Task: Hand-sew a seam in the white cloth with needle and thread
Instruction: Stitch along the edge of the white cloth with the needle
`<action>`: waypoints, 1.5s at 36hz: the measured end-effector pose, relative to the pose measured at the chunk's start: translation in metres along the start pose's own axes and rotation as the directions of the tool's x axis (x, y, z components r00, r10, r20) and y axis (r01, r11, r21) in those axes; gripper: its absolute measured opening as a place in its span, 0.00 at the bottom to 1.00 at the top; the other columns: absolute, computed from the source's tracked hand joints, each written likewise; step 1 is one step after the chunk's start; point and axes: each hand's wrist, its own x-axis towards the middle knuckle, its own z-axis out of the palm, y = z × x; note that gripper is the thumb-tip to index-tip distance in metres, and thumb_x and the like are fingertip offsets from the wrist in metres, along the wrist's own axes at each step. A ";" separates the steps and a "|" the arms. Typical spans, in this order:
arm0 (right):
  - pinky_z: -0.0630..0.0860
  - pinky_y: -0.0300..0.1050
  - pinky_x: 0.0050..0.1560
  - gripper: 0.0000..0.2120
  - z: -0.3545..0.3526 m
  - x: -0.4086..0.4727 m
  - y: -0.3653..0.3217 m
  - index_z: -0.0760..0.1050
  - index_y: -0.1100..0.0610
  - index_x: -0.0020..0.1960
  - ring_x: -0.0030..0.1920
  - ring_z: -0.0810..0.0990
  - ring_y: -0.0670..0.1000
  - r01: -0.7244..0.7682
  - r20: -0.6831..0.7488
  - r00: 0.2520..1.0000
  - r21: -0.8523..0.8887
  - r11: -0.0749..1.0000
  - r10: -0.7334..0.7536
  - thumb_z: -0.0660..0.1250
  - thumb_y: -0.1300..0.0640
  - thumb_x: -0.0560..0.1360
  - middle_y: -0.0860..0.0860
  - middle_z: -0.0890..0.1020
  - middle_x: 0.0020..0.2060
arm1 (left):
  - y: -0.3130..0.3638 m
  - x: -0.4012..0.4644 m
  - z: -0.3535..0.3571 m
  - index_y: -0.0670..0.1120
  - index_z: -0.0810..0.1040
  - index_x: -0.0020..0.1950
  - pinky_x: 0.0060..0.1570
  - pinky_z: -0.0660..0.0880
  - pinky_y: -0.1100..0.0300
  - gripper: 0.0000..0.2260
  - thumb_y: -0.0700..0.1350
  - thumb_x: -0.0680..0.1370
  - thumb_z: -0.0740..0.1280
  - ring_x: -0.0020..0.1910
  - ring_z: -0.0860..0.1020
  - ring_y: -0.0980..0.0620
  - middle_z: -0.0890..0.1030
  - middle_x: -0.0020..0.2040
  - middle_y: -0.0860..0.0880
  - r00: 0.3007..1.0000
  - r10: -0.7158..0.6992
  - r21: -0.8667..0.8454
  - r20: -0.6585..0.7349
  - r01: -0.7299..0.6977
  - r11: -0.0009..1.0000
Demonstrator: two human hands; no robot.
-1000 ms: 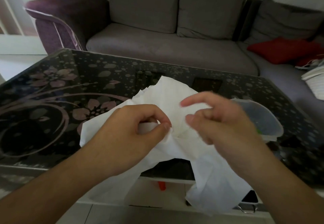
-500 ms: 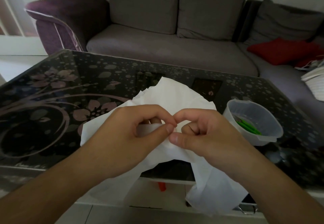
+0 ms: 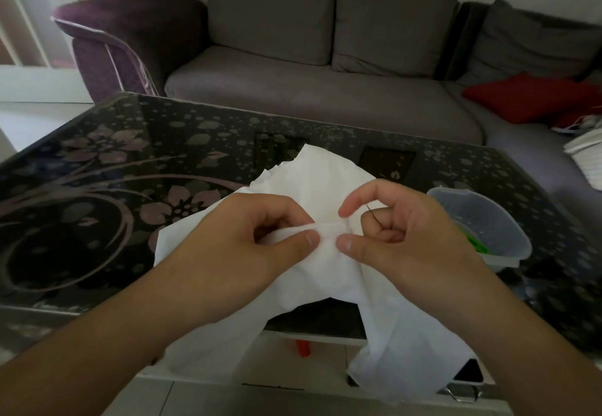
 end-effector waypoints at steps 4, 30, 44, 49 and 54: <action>0.68 0.39 0.29 0.10 -0.007 0.006 -0.008 0.76 0.49 0.53 0.27 0.69 0.47 -0.203 0.070 0.979 0.214 0.955 0.193 0.66 0.64 0.81 0.50 0.72 0.27 | 0.000 -0.001 -0.002 0.55 0.87 0.49 0.55 0.81 0.53 0.06 0.51 0.79 0.70 0.50 0.84 0.58 0.87 0.48 0.59 1.000 -0.012 -0.072 -0.016 0.011 0.997; 0.74 0.28 0.35 0.07 -0.002 -0.011 -0.012 0.82 0.50 0.39 0.32 0.79 0.43 0.133 -0.064 0.989 0.053 0.990 -0.130 0.74 0.59 0.74 0.48 0.81 0.30 | 0.007 -0.003 -0.004 0.52 0.88 0.48 0.49 0.77 0.59 0.09 0.47 0.81 0.68 0.47 0.85 0.54 0.87 0.46 0.53 1.000 0.024 -0.196 0.009 -0.022 0.980; 0.73 0.28 0.35 0.08 0.002 -0.010 -0.009 0.81 0.52 0.39 0.28 0.75 0.44 0.118 -0.087 0.990 0.029 0.993 -0.115 0.74 0.60 0.75 0.49 0.77 0.26 | 0.005 -0.004 -0.004 0.51 0.88 0.49 0.48 0.80 0.61 0.08 0.45 0.82 0.68 0.46 0.85 0.53 0.87 0.45 0.51 0.998 0.053 -0.174 0.021 -0.049 0.983; 0.74 0.27 0.36 0.08 0.004 -0.010 -0.009 0.80 0.51 0.38 0.29 0.76 0.44 0.110 -0.097 0.989 0.017 0.994 -0.108 0.73 0.60 0.75 0.49 0.77 0.26 | 0.005 -0.004 -0.005 0.50 0.88 0.49 0.47 0.79 0.64 0.08 0.45 0.82 0.68 0.46 0.85 0.54 0.88 0.46 0.52 0.999 0.049 -0.177 0.022 -0.044 0.983; 0.72 0.26 0.35 0.09 0.005 -0.009 -0.008 0.80 0.51 0.38 0.28 0.75 0.41 0.121 -0.110 0.987 0.017 0.993 -0.118 0.73 0.61 0.75 0.47 0.76 0.25 | 0.005 -0.003 -0.004 0.51 0.88 0.50 0.48 0.79 0.61 0.08 0.46 0.81 0.68 0.47 0.85 0.54 0.88 0.46 0.52 0.999 0.042 -0.172 0.015 -0.038 0.984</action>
